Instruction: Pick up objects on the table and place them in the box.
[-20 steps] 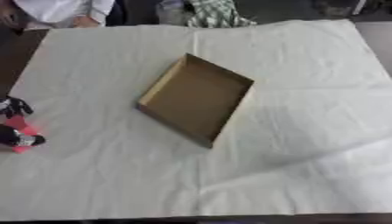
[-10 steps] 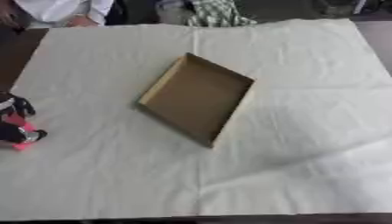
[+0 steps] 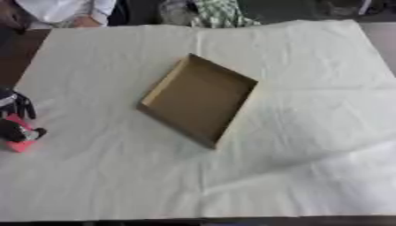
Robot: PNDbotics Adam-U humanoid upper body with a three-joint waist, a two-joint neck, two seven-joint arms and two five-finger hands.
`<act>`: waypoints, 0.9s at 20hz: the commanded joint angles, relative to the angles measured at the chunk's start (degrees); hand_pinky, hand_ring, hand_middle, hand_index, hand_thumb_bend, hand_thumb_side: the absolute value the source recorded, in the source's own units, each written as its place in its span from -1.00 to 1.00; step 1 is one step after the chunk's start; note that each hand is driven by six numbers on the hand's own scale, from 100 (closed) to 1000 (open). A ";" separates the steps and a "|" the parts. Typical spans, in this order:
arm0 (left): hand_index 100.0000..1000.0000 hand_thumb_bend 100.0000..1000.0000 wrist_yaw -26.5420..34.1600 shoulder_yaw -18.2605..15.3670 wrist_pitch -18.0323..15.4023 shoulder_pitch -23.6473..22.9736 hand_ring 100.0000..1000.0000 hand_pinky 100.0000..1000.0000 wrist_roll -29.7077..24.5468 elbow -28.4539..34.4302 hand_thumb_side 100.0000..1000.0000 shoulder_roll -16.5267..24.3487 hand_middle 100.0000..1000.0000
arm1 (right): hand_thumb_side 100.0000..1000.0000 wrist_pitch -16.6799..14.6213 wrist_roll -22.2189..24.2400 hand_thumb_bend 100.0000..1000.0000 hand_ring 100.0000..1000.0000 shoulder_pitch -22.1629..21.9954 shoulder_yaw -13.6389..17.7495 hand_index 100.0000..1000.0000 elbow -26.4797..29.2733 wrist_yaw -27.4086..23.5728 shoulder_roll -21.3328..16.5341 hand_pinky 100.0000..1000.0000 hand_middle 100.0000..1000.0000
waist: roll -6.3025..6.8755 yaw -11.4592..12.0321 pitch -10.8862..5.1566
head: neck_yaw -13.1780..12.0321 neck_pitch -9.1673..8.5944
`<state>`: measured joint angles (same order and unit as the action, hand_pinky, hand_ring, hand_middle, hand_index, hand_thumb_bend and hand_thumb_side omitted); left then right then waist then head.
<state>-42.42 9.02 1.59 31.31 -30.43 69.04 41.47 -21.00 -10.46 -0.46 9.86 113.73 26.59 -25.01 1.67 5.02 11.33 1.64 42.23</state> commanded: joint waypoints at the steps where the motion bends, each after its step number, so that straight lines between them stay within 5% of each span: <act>1: 0.11 -0.51 0.33 -0.91 0.09 1.43 -0.13 -0.39 0.12 1.37 -0.64 2.33 -0.30 | 0.66 -0.08 0.18 -1.00 0.53 0.29 0.34 0.52 0.86 -0.32 -1.16 0.72 0.65 | 0.03 0.11 -0.89 | -0.10 0.50; 11: 0.12 -0.60 1.03 -0.08 -0.13 7.33 -0.11 -0.38 -0.87 3.64 -0.74 1.99 -0.29 | 0.66 -0.27 0.40 -1.00 0.53 -0.04 0.28 0.52 0.86 -0.32 -1.65 0.72 0.65 | 0.16 0.14 -1.36 | -0.19 0.72; 18: 0.11 -0.67 0.68 2.18 -1.37 14.84 -0.12 -0.40 -3.17 3.30 -0.77 -1.78 -0.30 | 0.66 -0.38 0.64 -1.00 0.53 -0.04 0.28 0.52 0.86 -0.43 -1.90 0.72 0.65 | 0.35 -0.08 -1.53 | -0.14 0.72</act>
<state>-41.68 11.19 0.44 44.84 -33.12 71.76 39.06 -21.28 -9.99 -0.59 9.85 113.73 26.55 -25.23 2.04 4.92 10.76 1.61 42.69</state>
